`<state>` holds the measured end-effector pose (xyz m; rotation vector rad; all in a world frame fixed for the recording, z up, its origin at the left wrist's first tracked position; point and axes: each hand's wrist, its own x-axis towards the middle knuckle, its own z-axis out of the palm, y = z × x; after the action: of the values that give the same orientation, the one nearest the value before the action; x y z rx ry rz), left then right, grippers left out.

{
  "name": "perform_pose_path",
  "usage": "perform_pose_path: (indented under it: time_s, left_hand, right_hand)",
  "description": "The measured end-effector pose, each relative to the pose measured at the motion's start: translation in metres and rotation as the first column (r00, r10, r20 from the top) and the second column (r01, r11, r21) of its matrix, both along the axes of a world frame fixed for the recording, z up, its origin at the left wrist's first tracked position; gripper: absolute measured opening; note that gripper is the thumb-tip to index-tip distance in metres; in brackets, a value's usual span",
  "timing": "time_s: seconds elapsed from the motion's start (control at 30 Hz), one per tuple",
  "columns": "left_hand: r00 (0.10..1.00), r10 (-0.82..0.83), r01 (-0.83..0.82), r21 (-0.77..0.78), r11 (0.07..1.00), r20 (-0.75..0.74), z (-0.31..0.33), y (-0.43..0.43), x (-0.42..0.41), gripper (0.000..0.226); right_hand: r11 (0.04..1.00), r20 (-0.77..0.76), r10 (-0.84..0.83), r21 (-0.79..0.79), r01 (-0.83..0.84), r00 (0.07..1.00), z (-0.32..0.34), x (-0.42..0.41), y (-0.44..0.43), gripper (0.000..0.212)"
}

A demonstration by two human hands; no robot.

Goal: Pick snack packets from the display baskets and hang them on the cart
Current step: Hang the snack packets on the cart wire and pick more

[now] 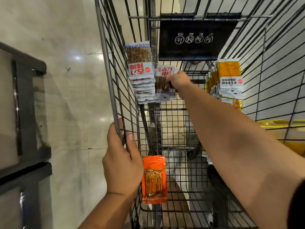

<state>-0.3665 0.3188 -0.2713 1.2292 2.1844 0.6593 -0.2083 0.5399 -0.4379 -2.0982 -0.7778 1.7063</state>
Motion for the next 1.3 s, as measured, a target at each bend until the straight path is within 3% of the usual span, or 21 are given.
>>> perform_pose_path:
  time_s: [0.13, 0.33, 0.47, 0.57, 0.6, 0.7, 0.77, 0.9, 1.0, 1.17, 1.23, 1.3]
  left_hand:
    - [1.000, 0.010, -0.010, -0.009, 1.000, -0.004, 0.000, -0.001, 0.000, 0.044]
    - [1.000, 0.018, -0.018, -0.034, 0.999, -0.009, 0.001, 0.000, 0.000, 0.041]
    - [0.999, 0.009, -0.011, -0.040, 0.999, -0.031, 0.000, 0.000, 0.000, 0.041]
    - [1.000, 0.010, -0.011, -0.036, 0.999, -0.026, 0.000, -0.001, 0.001, 0.043]
    - [1.000, 0.008, -0.009, -0.033, 0.999, -0.026, 0.001, -0.001, 0.000, 0.043]
    - [0.999, 0.003, -0.004, -0.032, 0.999, -0.036, 0.001, -0.001, 0.000, 0.043]
    - [0.999, 0.000, -0.001, -0.020, 1.000, -0.042, 0.000, -0.001, 0.000, 0.041]
    - [0.999, -0.008, 0.008, 0.003, 1.000, -0.035, -0.004, -0.002, -0.002, 0.038]
    - [0.998, -0.013, 0.013, 0.003, 1.000, -0.059, -0.004, -0.002, -0.002, 0.040]
    - [0.998, -0.030, 0.031, 0.017, 0.999, -0.052, -0.005, -0.003, -0.002, 0.041]
    - [0.997, -0.016, 0.017, 0.013, 1.000, -0.072, -0.005, -0.003, -0.002, 0.040]
    - [0.997, 0.000, 0.001, 0.013, 1.000, -0.082, -0.006, -0.003, -0.001, 0.039]
  right_hand:
    - [0.984, 0.104, 0.175, 0.005, -0.177, 0.979, 0.001, 0.000, 0.007, 0.030]
    - [0.958, 0.230, 0.279, -0.007, -0.285, 0.932, 0.002, 0.019, -0.010, 0.037]
    - [0.999, 0.282, 0.037, -0.004, -0.037, 0.959, 0.001, 0.037, -0.025, 0.024]
    - [0.986, 0.380, -0.158, 0.102, 0.128, 0.911, 0.001, 0.056, -0.029, 0.024]
    - [0.969, 0.341, -0.241, 0.141, 0.204, 0.909, 0.002, 0.059, -0.030, 0.029]
    - [0.905, -0.010, -0.398, 0.159, 0.394, 0.917, 0.003, 0.053, -0.027, 0.039]
    - [0.941, -0.078, -0.300, 0.137, 0.308, 0.951, 0.001, 0.035, -0.025, 0.036]
    - [1.000, 0.086, 0.012, -0.023, -0.010, 0.996, -0.001, -0.011, -0.021, 0.031]
    - [0.969, 0.090, 0.247, -0.044, -0.244, 0.965, -0.002, -0.023, -0.016, 0.058]
    - [0.986, 0.060, 0.141, 0.086, -0.146, 0.988, -0.006, -0.006, -0.024, 0.051]
    - [0.983, -0.031, 0.169, 0.081, -0.166, 0.985, -0.004, -0.005, -0.028, 0.052]
    - [0.977, -0.019, 0.183, 0.110, -0.180, 0.983, 0.000, -0.004, -0.029, 0.057]
